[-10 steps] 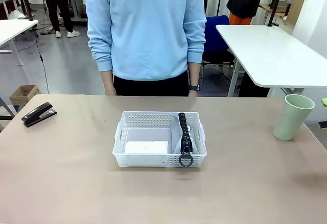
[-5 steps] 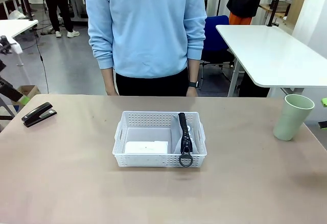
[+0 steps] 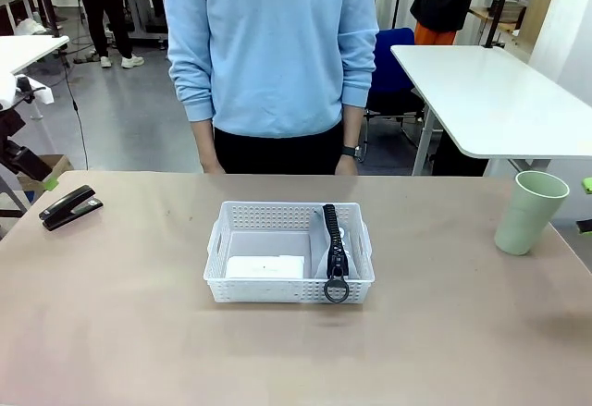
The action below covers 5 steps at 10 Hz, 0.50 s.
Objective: Efficiently arrange items inside the basket to fit them all.
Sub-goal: Pick up the Stapler and place it inside the Organizing basket.
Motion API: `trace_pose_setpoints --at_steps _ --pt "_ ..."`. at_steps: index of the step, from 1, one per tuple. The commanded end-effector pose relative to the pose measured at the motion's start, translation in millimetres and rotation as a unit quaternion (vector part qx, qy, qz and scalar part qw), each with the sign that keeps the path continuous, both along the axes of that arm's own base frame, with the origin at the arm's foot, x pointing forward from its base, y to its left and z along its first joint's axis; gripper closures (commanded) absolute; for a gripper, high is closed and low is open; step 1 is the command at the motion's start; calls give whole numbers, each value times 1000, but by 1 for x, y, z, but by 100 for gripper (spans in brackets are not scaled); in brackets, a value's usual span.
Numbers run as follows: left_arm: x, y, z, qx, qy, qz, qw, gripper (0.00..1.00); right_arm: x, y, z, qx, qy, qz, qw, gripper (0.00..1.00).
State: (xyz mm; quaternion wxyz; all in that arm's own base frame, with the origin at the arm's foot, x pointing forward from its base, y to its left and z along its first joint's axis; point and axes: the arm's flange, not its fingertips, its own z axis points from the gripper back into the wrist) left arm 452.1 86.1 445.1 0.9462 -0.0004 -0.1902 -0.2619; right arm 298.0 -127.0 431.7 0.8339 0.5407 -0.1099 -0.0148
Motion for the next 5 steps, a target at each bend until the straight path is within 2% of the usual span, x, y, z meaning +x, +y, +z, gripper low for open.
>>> trace_pose_setpoints --at_steps 1,2,3,5 --pt "-16 0 -1 20 -4 -16 1000 0 1 0 2 11 -13 -1 1000 0" --pt "0 0 0 0 0 0 1000 0 1 0 2 11 -13 -1 1000 0" --pt "16 3 -10 -5 25 45 999 0 1 0 2 11 -13 -1 1000 0" --pt "42 -7 -31 16 38 91 995 0 1 0 2 11 -13 -1 1000 0"
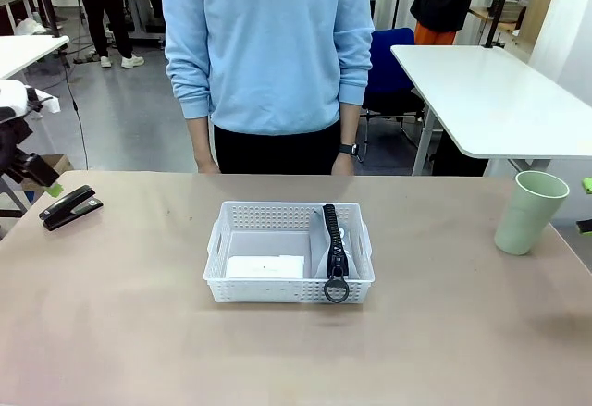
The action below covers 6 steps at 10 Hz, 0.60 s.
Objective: Efficiently arrange items inside the basket to fit them all.
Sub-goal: Pick up the Stapler and place it inside the Organizing basket.
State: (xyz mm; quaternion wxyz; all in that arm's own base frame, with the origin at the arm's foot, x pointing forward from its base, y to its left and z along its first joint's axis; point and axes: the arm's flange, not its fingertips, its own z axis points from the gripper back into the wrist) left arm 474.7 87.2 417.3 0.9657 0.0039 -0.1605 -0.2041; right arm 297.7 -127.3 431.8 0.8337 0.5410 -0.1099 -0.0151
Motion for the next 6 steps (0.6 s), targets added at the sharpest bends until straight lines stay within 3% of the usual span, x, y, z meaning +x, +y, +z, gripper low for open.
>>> trace_pose_setpoints --at_steps 1,6 --pt "34 -13 -11 33 8 43 999 0 1 0 2 11 -13 0 1000 0" --pt "72 -3 -33 66 58 33 996 0 1 0 2 11 -13 0 1000 0"
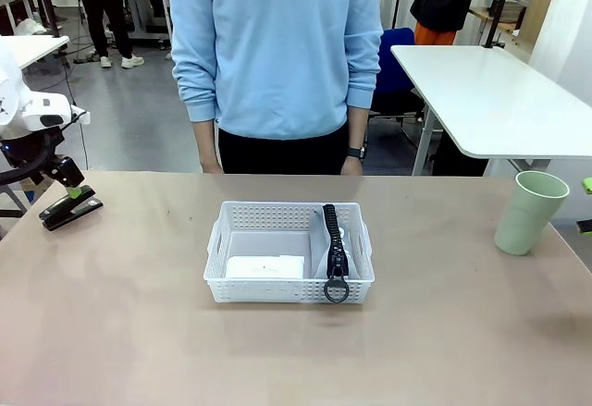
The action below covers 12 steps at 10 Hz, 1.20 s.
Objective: Efficiently arrange items inside the basket to fit them all.
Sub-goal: Pick up the Stapler and place it inside the Organizing basket.
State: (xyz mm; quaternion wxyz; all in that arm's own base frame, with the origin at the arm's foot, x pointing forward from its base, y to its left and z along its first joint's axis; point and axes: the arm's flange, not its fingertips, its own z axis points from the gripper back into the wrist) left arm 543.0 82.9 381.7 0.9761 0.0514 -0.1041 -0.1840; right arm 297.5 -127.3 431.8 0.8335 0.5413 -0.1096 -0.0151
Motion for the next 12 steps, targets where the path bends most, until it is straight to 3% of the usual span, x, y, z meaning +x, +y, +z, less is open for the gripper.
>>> trace_pose_setpoints --at_steps 1,3,5,7,12 --pt "7 4 0 16 15 1 1000 0 2 0 2 10 -13 -1 1000 0" --pt "14 13 -5 22 15 -94 995 0 2 0 2 10 -13 -1 1000 0" --pt "14 28 -6 -19 61 -253 965 0 2 0 2 10 -13 -1 1000 0" --pt "17 40 -7 -24 91 -296 951 0 2 0 2 10 -13 -1 1000 0" --pt "19 38 -16 -18 72 -304 950 0 2 0 2 10 -13 -1 1000 0"
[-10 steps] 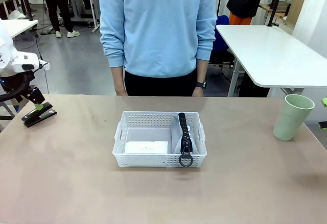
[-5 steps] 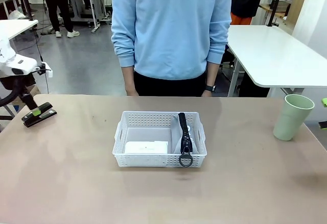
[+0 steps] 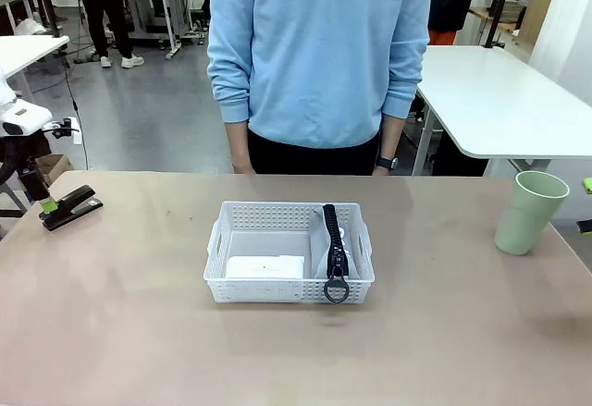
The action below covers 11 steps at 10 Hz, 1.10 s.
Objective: Efficiently arrange items inside the basket to fit them all.
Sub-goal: Pick up the Stapler and place it inside the Organizing basket.
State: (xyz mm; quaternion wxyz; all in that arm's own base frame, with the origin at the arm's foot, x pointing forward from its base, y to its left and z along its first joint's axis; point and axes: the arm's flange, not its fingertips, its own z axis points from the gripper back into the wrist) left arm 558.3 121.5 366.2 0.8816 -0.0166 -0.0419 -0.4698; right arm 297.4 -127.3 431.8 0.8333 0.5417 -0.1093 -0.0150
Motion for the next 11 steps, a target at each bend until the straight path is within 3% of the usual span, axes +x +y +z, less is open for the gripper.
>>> trace_pose_setpoints --at_steps 1,11 --pt "6 -2 -3 1 -12 3 1000 0 2 0 2 10 -13 -1 1000 0" --pt "25 -3 -51 -26 21 16 999 0 2 0 2 10 -13 -1 1000 0"
